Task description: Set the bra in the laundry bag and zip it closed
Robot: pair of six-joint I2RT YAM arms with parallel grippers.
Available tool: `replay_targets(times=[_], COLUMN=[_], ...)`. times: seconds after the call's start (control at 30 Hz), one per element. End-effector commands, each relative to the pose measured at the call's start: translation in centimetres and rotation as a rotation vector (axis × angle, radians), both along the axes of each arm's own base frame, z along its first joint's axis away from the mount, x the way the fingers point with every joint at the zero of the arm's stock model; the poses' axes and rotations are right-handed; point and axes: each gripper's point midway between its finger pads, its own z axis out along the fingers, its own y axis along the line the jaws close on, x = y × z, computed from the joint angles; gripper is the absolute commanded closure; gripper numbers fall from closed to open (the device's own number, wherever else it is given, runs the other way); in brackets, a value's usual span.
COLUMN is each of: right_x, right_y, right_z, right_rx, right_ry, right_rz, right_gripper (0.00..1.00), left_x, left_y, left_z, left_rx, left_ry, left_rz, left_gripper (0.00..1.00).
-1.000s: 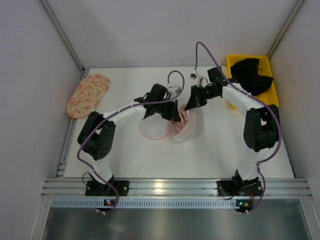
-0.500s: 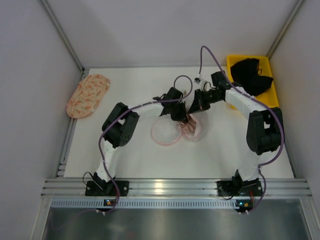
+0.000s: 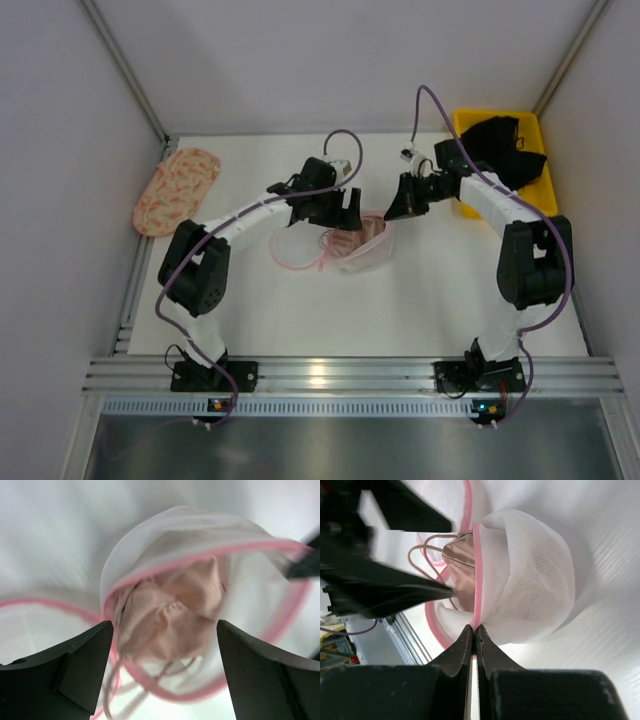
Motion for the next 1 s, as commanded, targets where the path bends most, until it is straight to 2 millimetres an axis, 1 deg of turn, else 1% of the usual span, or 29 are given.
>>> replay_targets(times=[0.0, 0.03, 0.07, 0.1, 0.13, 0.17, 0.2, 0.23, 0.27, 0.3, 0.33, 0.37, 0.4, 0.43, 0.47, 0.5, 0.57, 0.63, 0.7, 0.73, 0.8, 0.83, 0.87, 0.9, 0.93, 0.97], right_x=[2.2, 2.3, 2.6, 2.6, 2.6, 2.6, 2.7, 2.6, 2.5, 2.5, 2.4, 2.2, 2.1, 2.1, 2.0, 2.0, 1.8, 1.6, 1.4, 1.3, 1.0, 0.9, 0.7, 0.7, 0.7, 0.6], right_y=[-0.7, -0.7, -0.7, -0.5, -0.4, -0.4, -0.4, -0.4, -0.4, -0.5, -0.5, -0.5, -0.5, -0.5, -0.6, -0.6, -0.6, -0.5, -0.4, -0.4, -0.4, -0.4, -0.4, -0.4, -0.5, -0.5], right_z=[0.1, -0.1, -0.1, -0.1, -0.1, -0.2, -0.3, -0.5, -0.7, -0.8, -0.8, -1.0, -1.1, -1.1, -1.3, -1.1, -1.2, -1.3, -1.3, -1.3, -1.4, -1.5, -1.7, -1.6, -1.5, -1.7], right_rx=[0.015, 0.018, 0.023, 0.034, 0.037, 0.040, 0.041, 0.038, 0.034, 0.032, 0.031, 0.029, 0.028, 0.028, 0.026, 0.026, 0.026, 0.026, 0.027, 0.026, 0.025, 0.024, 0.025, 0.025, 0.026, 0.027], right_ry=[-0.033, -0.031, -0.037, -0.029, -0.029, -0.025, -0.025, -0.026, -0.022, -0.024, -0.026, -0.021, -0.018, -0.019, -0.017, -0.023, -0.024, -0.026, -0.032, -0.031, -0.033, -0.033, -0.027, -0.034, -0.039, -0.033], right_rz=[-0.042, -0.045, -0.045, -0.047, -0.046, -0.045, -0.045, -0.042, -0.040, -0.037, -0.036, -0.032, -0.032, -0.031, -0.031, -0.031, -0.027, -0.022, -0.016, -0.013, -0.007, -0.006, -0.002, -0.001, -0.002, -0.002], right_gripper=[1.00, 1.00, 1.00, 1.00, 1.00, 1.00, 1.00, 1.00, 1.00, 1.00, 1.00, 1.00, 1.00, 1.00, 1.00, 1.00, 1.00, 1.00, 1.00, 1.00, 1.00, 1.00, 1.00, 1.00, 1.00, 1.00], left_x=[-0.6, -0.7, -0.8, -0.7, -0.8, -0.7, -1.3, -1.6, -1.6, -2.3, -2.5, -2.4, -2.9, -2.8, -2.6, -2.7, -2.0, -1.3, -1.0, -1.0, -0.2, -0.2, 0.4, 0.5, 0.5, 0.7], left_y=[3.4, 4.7, 6.0, 9.0, 10.6, 12.4, 14.9, 16.2, 18.1, 19.1, 19.7, 20.9, 20.9, 21.2, 21.7, 21.4, 21.3, 20.9, 20.4, 19.9, 19.2, 18.8, 18.6, 18.6, 18.5, 18.3], left_z=[5.5, 5.7, 6.8, 5.7, 5.4, 5.5, 4.0, 3.5, 2.9, 1.7, 0.9, 0.3, -0.2, -1.0, -1.4, -1.8, -2.8, -3.8, -4.6, -5.4, -5.8, -6.6, -6.7, -7.1, -7.8, -7.6], left_rx=[-0.068, -0.073, -0.086, -0.056, -0.034, 0.005, 0.038, 0.060, 0.082, 0.094, 0.095, 0.081, 0.047, 0.039, 0.027, 0.008, -0.011, -0.033, -0.064, -0.086, -0.131, -0.145, -0.159, -0.156, -0.153, -0.170], left_ry=[-0.065, -0.049, -0.056, -0.016, -0.010, -0.032, 0.018, 0.036, 0.052, 0.093, 0.122, 0.157, 0.198, 0.233, 0.254, 0.272, 0.284, 0.288, 0.318, 0.346, 0.354, 0.382, 0.381, 0.392, 0.412, 0.415], left_rz=[-0.007, 0.019, 0.041, 0.095, 0.116, 0.141, 0.183, 0.208, 0.248, 0.268, 0.287, 0.345, 0.349, 0.365, 0.396, 0.387, 0.409, 0.418, 0.432, 0.429, 0.434, 0.434, 0.439, 0.444, 0.447, 0.435], left_gripper=[0.09, 0.09, 0.08, 0.08, 0.08, 0.08, 0.09, 0.10, 0.11, 0.14, 0.15, 0.16, 0.18, 0.21, 0.22, 0.22, 0.23, 0.24, 0.25, 0.26, 0.28, 0.30, 0.34, 0.37, 0.42, 0.49])
